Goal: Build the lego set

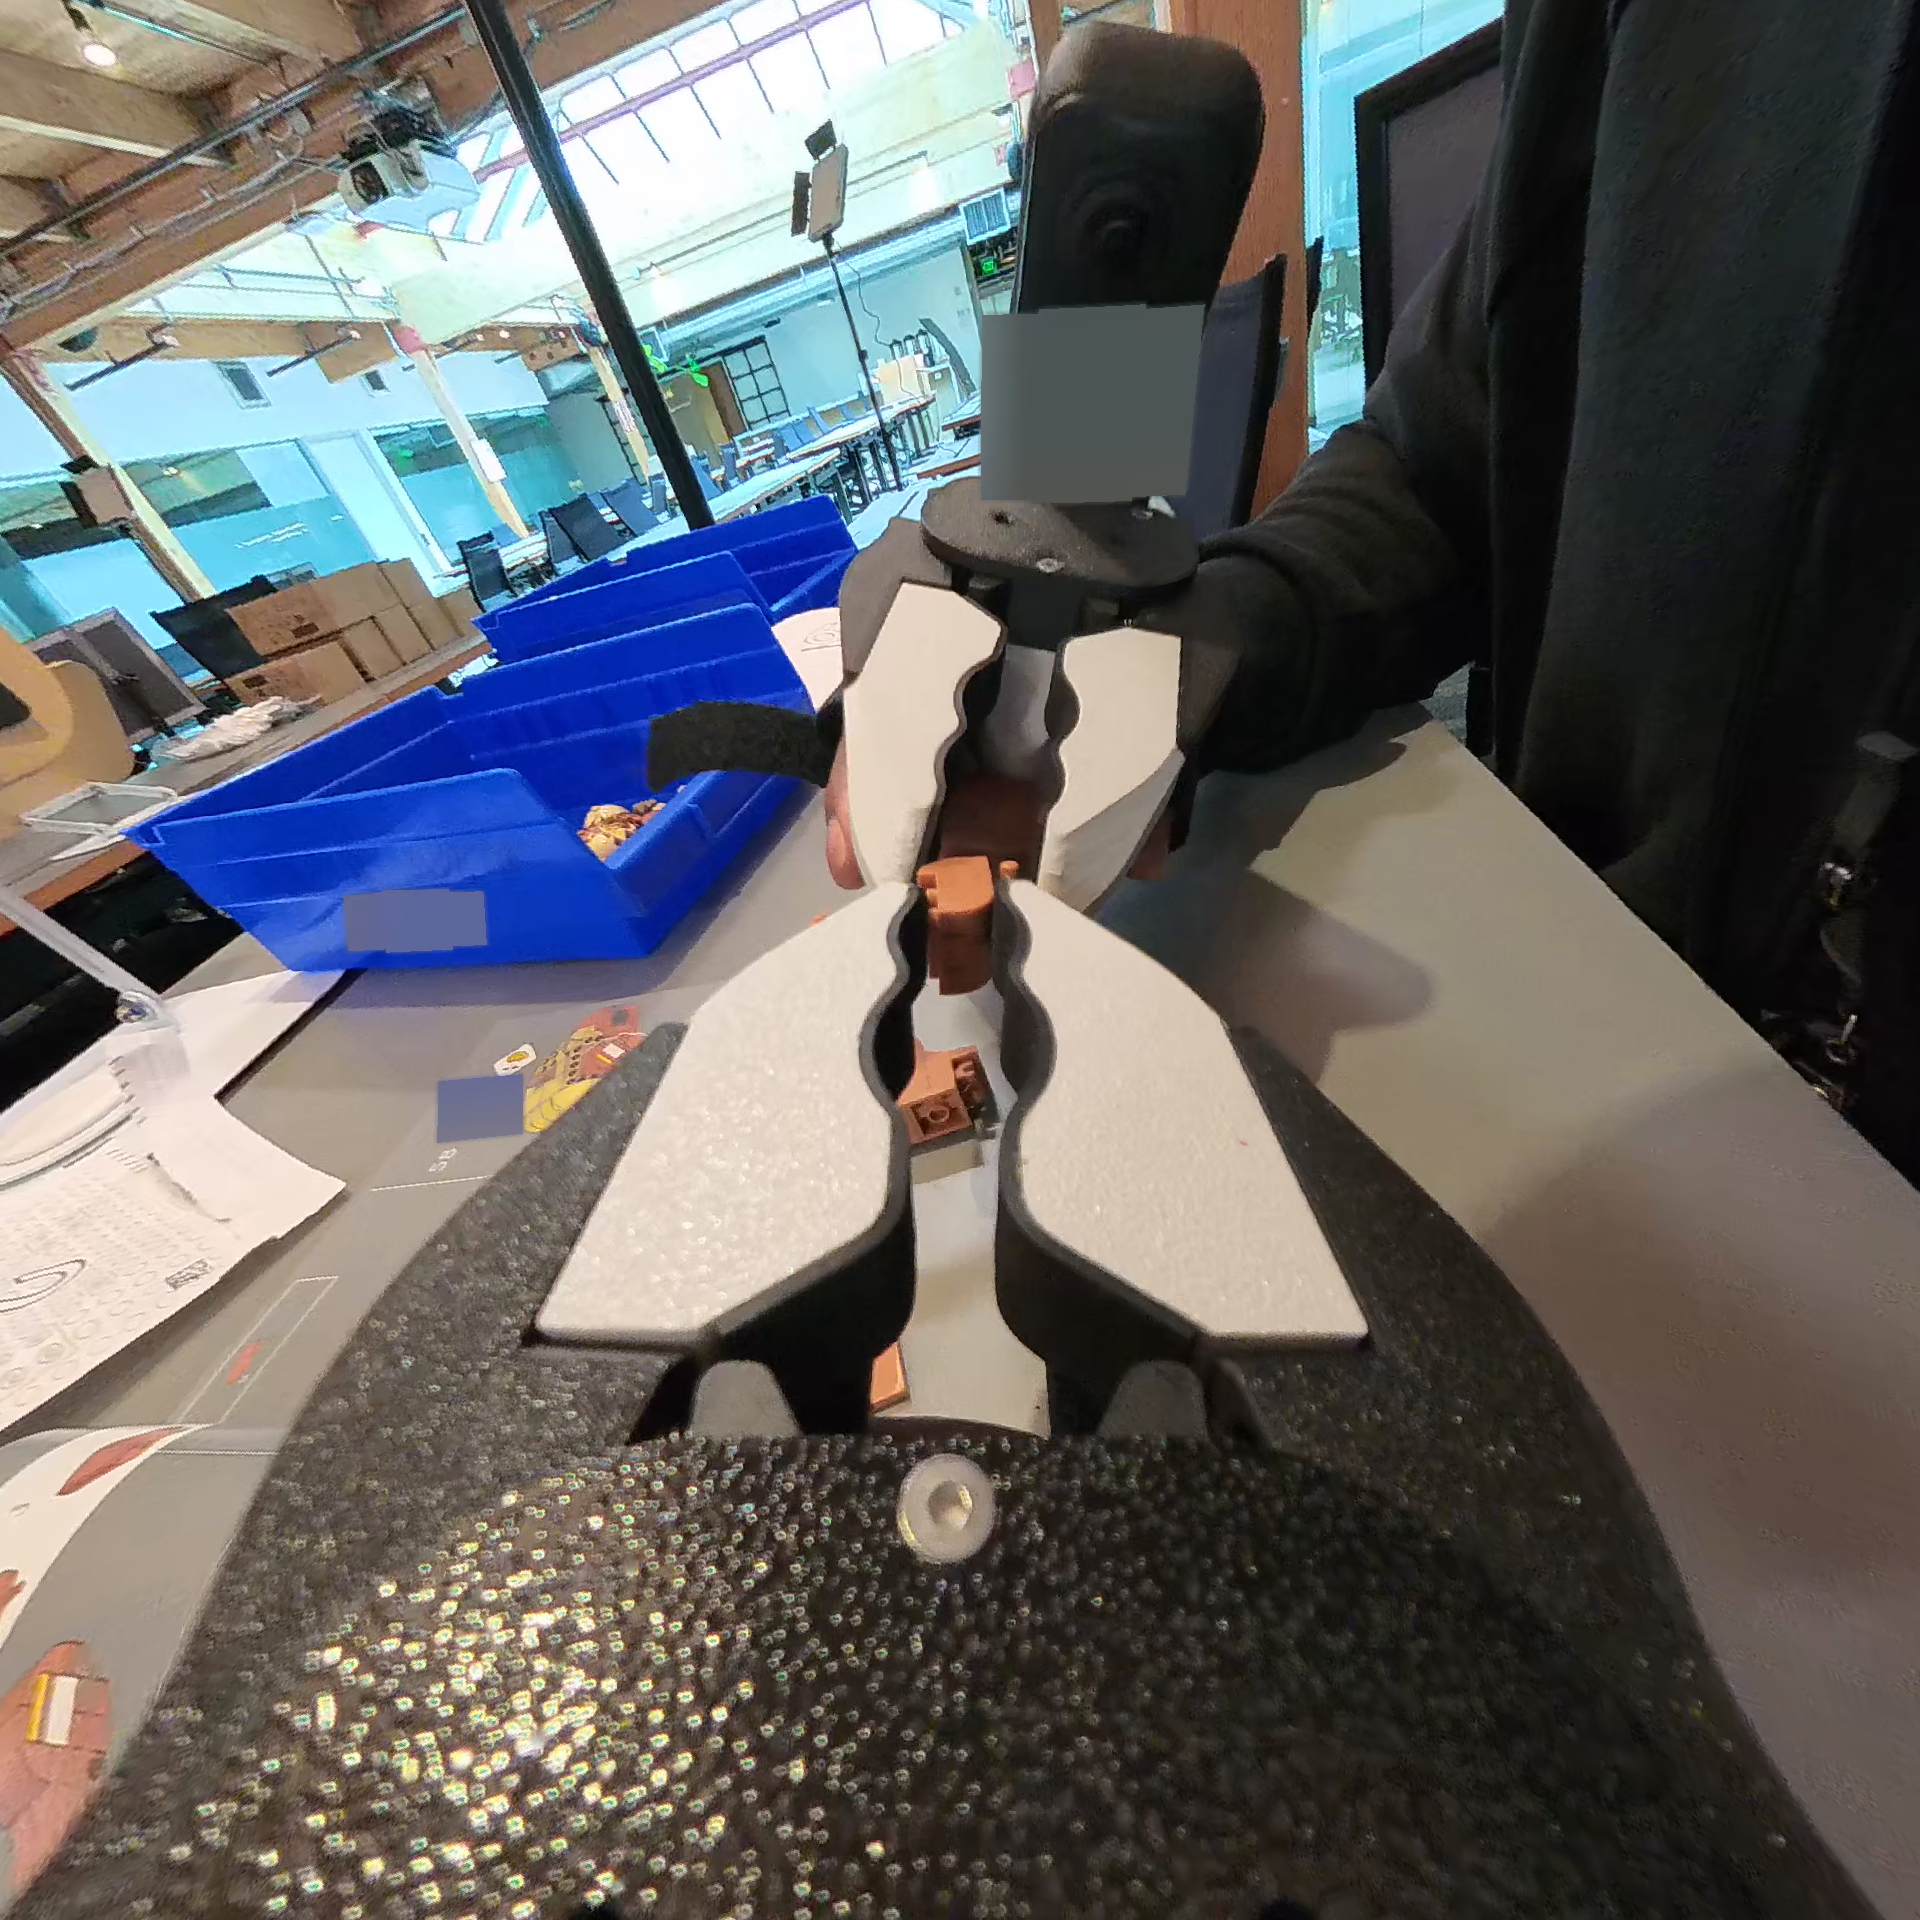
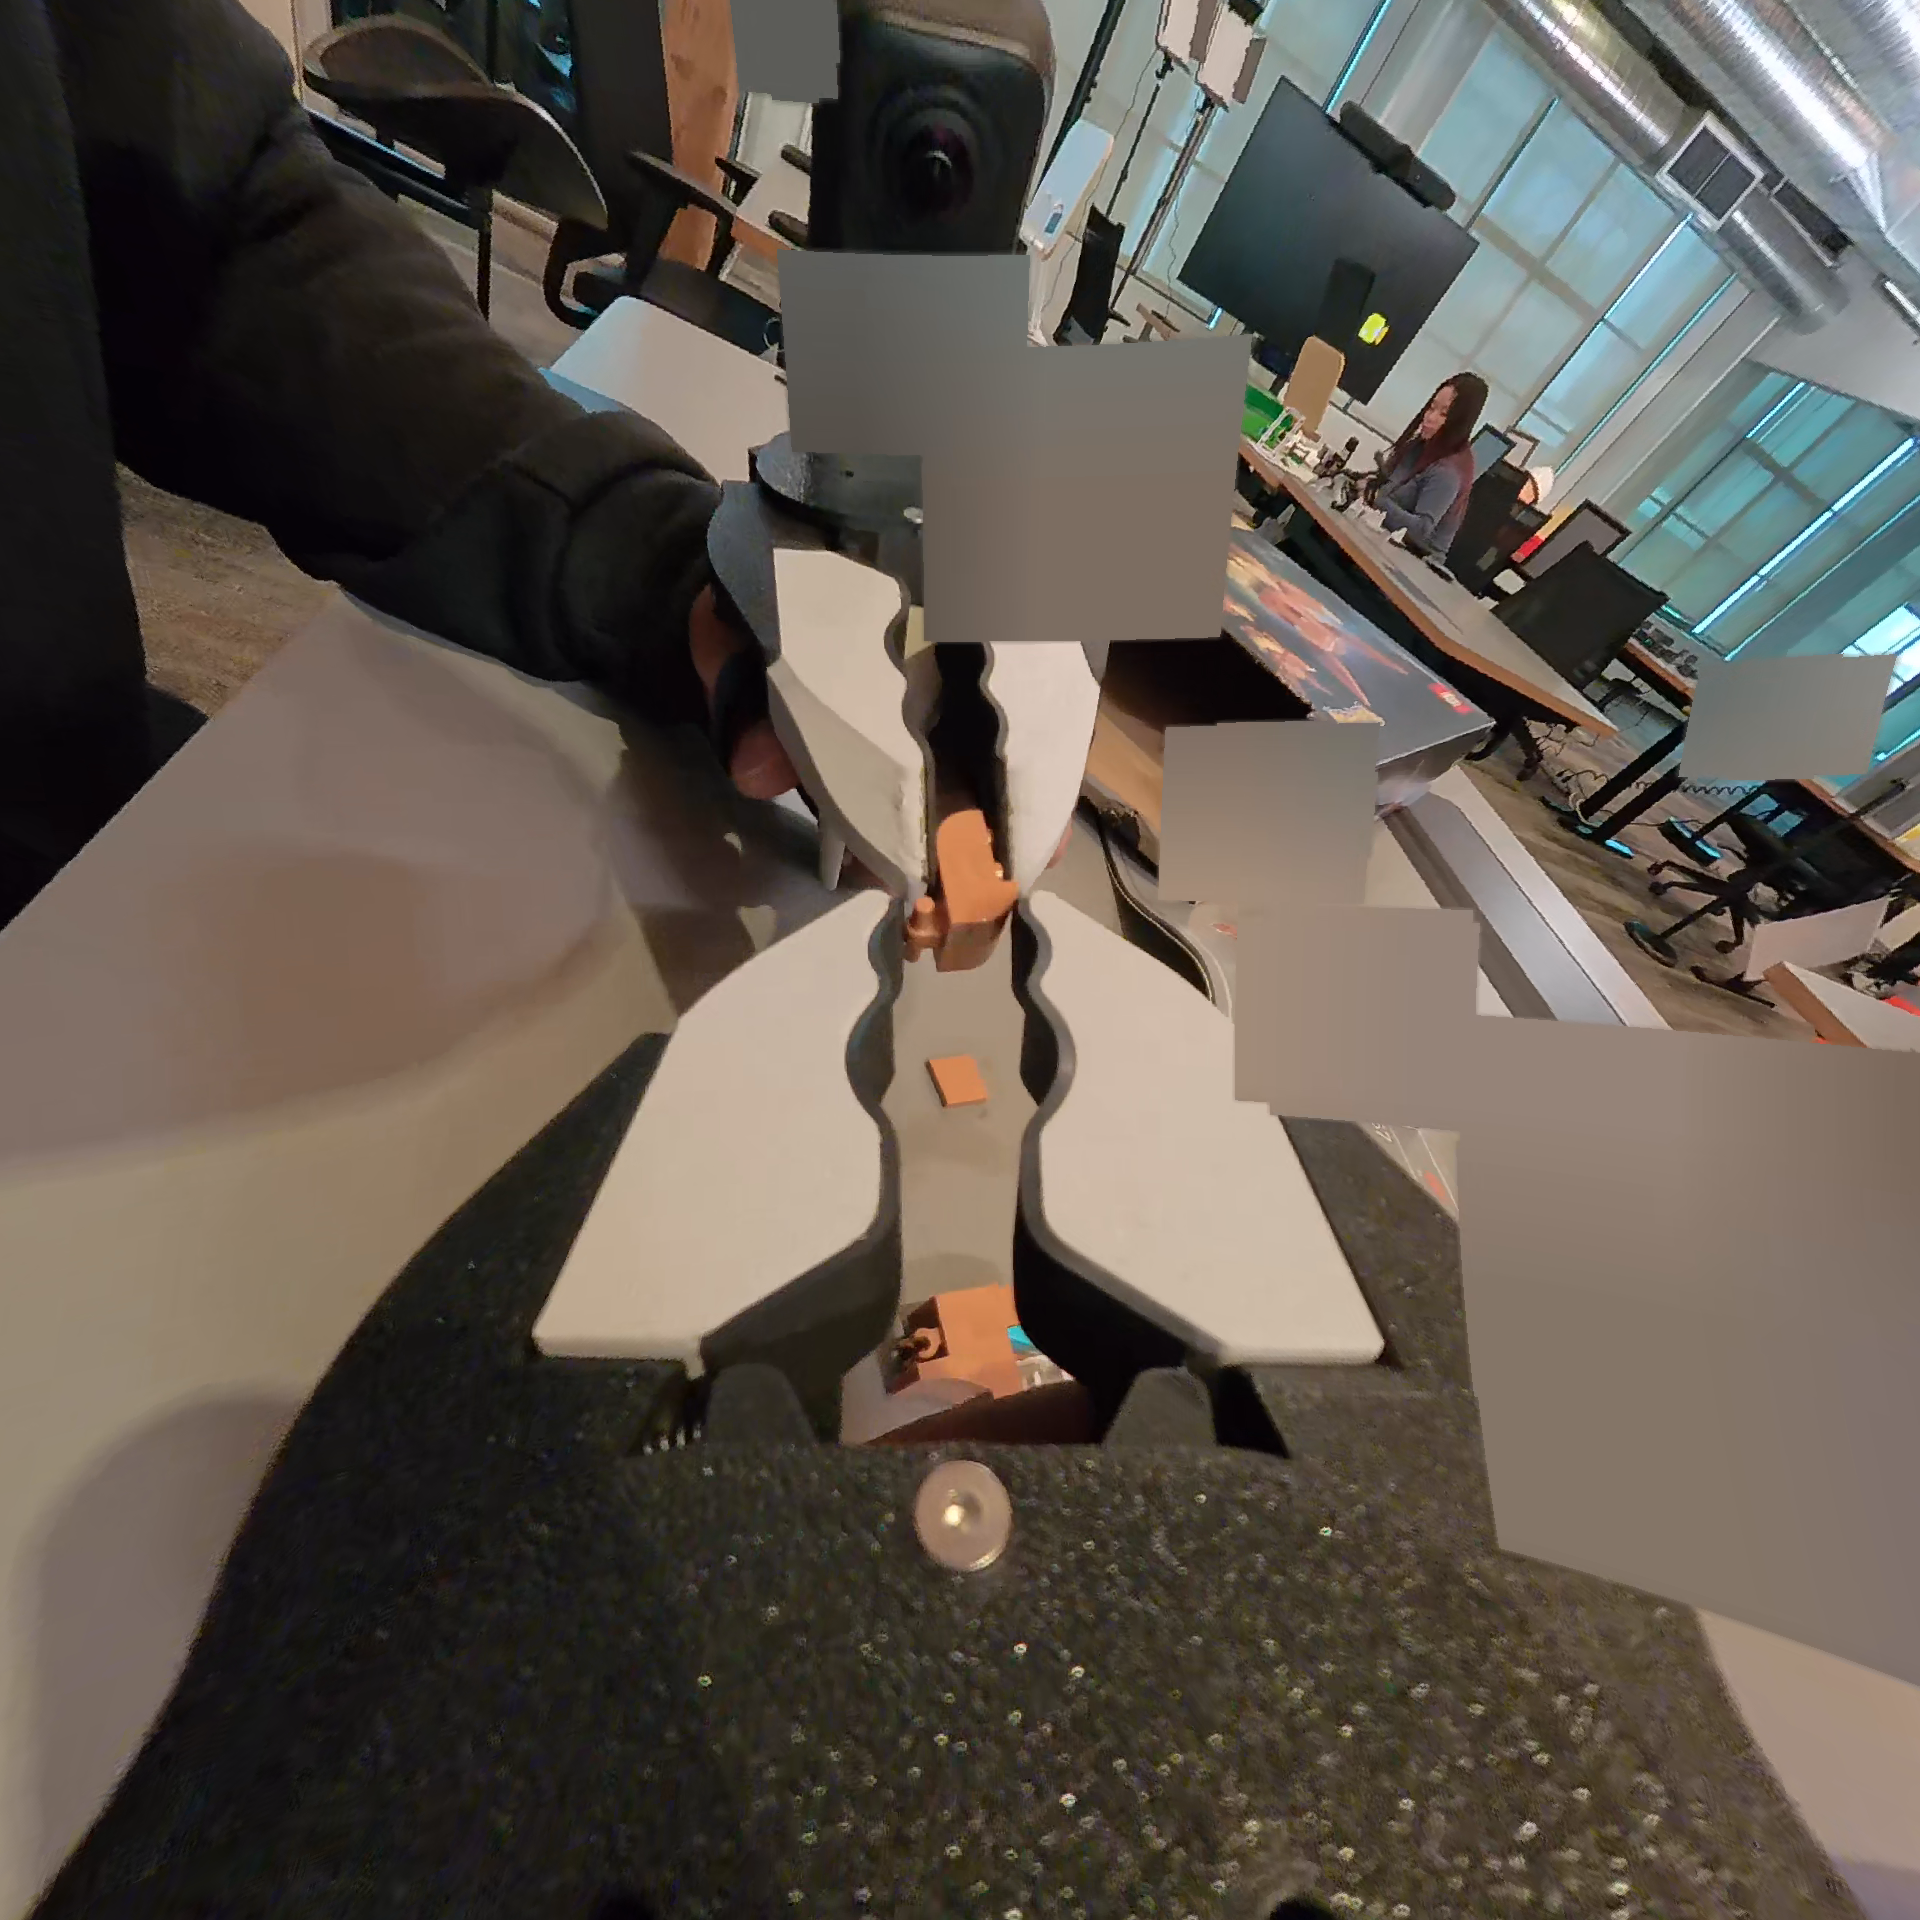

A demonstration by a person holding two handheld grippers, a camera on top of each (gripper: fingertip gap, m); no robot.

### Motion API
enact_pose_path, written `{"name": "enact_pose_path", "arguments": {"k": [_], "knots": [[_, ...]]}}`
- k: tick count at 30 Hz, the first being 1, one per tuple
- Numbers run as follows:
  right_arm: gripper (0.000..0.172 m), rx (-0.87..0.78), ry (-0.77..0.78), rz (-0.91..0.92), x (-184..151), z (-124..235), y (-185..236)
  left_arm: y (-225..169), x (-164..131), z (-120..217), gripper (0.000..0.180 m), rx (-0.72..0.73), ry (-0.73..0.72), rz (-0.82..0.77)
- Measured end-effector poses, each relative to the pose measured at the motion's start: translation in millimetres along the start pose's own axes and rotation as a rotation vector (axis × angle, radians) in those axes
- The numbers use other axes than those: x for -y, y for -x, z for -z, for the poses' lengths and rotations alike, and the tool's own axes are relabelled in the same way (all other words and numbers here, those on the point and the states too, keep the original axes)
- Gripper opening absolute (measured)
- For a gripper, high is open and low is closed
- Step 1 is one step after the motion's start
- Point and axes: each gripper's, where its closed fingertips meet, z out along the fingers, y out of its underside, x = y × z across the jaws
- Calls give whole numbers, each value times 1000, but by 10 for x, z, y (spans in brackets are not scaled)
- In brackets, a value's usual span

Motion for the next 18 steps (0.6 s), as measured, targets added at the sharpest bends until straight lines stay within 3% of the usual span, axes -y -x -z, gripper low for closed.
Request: {"name": "enact_pose_path", "arguments": {"k": [18], "knots": [[18,19,34,-10,-56,3,-1,-1,-51,-17,11,-3,19,-1]]}}
